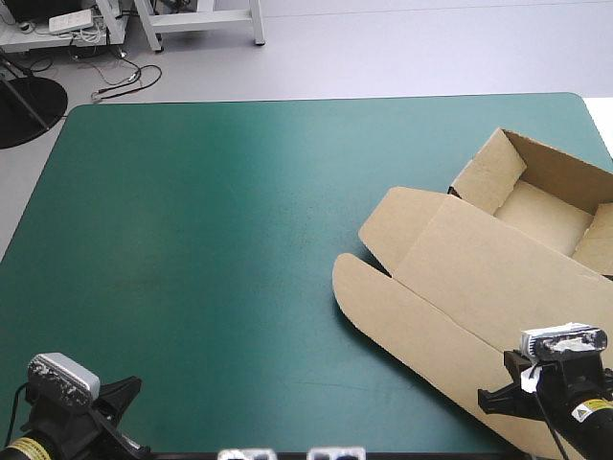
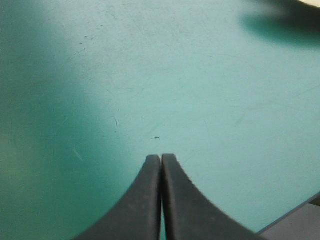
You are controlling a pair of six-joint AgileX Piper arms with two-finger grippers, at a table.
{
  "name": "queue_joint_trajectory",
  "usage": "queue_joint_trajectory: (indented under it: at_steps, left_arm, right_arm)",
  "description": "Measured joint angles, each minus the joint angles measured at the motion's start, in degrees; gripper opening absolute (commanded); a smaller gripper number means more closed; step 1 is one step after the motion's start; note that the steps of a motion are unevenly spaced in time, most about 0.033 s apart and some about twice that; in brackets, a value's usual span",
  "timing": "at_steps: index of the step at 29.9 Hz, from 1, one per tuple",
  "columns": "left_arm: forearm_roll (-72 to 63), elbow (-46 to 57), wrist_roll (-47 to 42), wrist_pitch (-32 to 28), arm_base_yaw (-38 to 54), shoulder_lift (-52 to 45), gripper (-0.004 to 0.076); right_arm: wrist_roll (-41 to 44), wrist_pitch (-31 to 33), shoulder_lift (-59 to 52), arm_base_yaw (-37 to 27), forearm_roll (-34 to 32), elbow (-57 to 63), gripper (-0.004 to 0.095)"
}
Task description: Fold the box
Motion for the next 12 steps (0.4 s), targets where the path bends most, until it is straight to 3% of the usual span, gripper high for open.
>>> queue_joint_trajectory:
  at_steps: [12]
  left_arm:
    - [-2.8, 0.0, 2.5, -0.1, 0.0, -0.1, -0.001]
  right_arm:
    - [-0.2, -1.6, 0.0, 0.1, -0.5, 2.1, 0.0042]
